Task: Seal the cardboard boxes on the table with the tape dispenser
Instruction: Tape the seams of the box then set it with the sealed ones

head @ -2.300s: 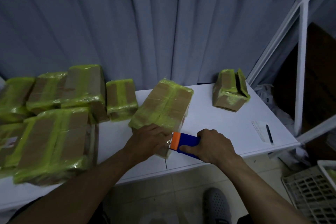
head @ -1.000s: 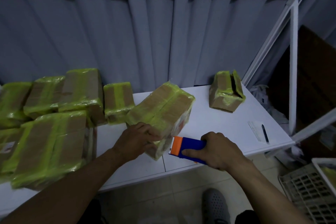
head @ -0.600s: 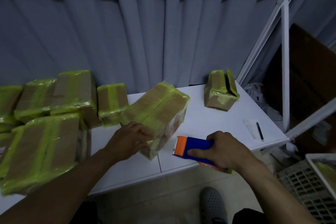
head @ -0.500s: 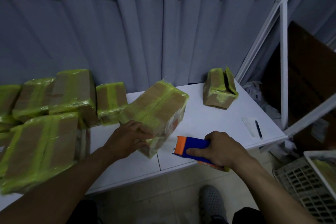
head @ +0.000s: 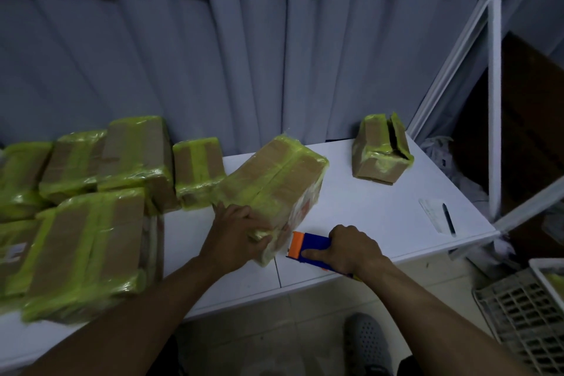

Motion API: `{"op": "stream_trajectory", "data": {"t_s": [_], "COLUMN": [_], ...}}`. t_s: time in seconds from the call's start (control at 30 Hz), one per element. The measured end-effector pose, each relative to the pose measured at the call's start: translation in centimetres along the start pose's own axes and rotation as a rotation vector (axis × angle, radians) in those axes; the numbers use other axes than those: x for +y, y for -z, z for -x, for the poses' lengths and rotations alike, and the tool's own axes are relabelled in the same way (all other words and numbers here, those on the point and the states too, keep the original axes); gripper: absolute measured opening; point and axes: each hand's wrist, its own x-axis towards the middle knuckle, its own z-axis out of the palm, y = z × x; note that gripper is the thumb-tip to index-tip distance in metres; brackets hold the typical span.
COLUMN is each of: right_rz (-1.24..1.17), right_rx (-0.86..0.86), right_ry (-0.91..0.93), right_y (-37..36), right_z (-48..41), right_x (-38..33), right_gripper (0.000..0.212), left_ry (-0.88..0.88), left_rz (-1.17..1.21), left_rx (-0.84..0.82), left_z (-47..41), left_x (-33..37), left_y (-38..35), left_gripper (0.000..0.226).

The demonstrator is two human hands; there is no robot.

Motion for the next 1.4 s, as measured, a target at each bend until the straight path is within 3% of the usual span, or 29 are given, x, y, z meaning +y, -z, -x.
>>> {"op": "stream_trajectory", "data": {"t_s": [0.27,0.5,0.7,1.0,1.1,1.2,1.3,1.4], "right_rz": [0.011,0.046,0.277,0.279,0.242,0.212,0.181,0.132], "right_rx": [-0.013,-0.033,0.121,0.113,0.144,0.204,0.260,0.279], "right_ry": [0.027,0.034,0.095,0.010,-0.027,-0.011,0.033,0.068], "right_y": [-1.6,-2.5,-3.0,-0.6,0.5,1.3,2.0,2.6], "right_z": [-1.0,-0.5,0.6,1.4,1.7,2.1,2.3,2.5], "right_x": [-2.4,-4.0,-4.6,-2.5,-1.3,-0.7,-0.1,0.1], "right_gripper": [0.083,0.068,0.066,0.063,0.068,0.073,0.076,0.076], "left_ry": [0.016,-0.028,-0.007,0.055,0.090,0.002,0.056,0.063], "left_rz": [-0.050,-0.082,-0.083,-0.105,-0.065,-0.167,-0.179,-0.218], "left_rx": [0.036,0.044,0.040,0.155,0.067,-0.042,0.018,-0.016], "left_z": [0.1,-0.1,-0.1,0.2,0.8,1.2,1.1,1.1], "left_x": [-0.2,-0.2,-0.1,1.2,0.3,-0.9,-0.9,-0.7], "left_y": [-0.9,-0.7,-0.9,-1.7,-3.8,-5.2,-4.2,-3.3], "left_gripper": [0.042,0.041,0.024,0.056,0.056,0.076,0.053,0.059]}}
